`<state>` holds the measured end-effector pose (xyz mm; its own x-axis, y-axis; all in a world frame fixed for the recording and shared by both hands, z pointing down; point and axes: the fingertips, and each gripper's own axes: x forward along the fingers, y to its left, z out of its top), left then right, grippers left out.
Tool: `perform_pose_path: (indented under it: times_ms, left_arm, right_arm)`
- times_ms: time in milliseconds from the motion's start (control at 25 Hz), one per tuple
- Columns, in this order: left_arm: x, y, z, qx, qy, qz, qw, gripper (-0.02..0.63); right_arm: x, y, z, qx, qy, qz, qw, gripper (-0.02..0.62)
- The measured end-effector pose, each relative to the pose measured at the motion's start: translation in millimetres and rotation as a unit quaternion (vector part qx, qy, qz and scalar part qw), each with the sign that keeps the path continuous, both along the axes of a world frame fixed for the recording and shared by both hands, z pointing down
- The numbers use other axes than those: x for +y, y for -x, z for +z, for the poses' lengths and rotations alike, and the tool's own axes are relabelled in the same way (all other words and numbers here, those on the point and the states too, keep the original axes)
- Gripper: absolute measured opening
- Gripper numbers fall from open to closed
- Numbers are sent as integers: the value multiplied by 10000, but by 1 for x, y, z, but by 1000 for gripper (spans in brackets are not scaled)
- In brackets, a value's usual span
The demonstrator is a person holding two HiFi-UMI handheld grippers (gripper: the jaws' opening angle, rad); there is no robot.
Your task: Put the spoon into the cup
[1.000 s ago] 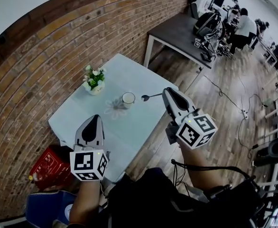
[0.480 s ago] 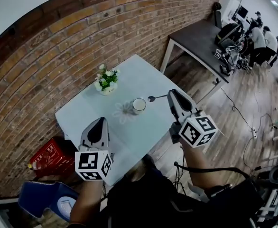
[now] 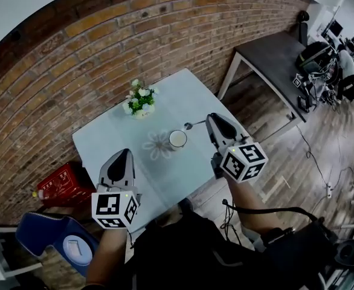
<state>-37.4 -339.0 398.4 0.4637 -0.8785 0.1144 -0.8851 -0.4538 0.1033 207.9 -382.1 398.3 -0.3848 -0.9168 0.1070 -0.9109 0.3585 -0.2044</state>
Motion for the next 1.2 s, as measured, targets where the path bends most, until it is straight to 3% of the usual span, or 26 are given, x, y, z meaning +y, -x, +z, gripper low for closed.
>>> perform_pose_path:
  times_ms: [400, 1200]
  left_arm:
    - [-9, -10, 24, -113, 181, -543, 9983, 9]
    - [7, -24, 63, -365, 719, -1166, 9899, 9]
  right_arm:
    - [-38, 8, 57, 33, 361, -726, 9967, 55]
    - [-71, 29, 181, 178, 1137, -1469, 9824, 55]
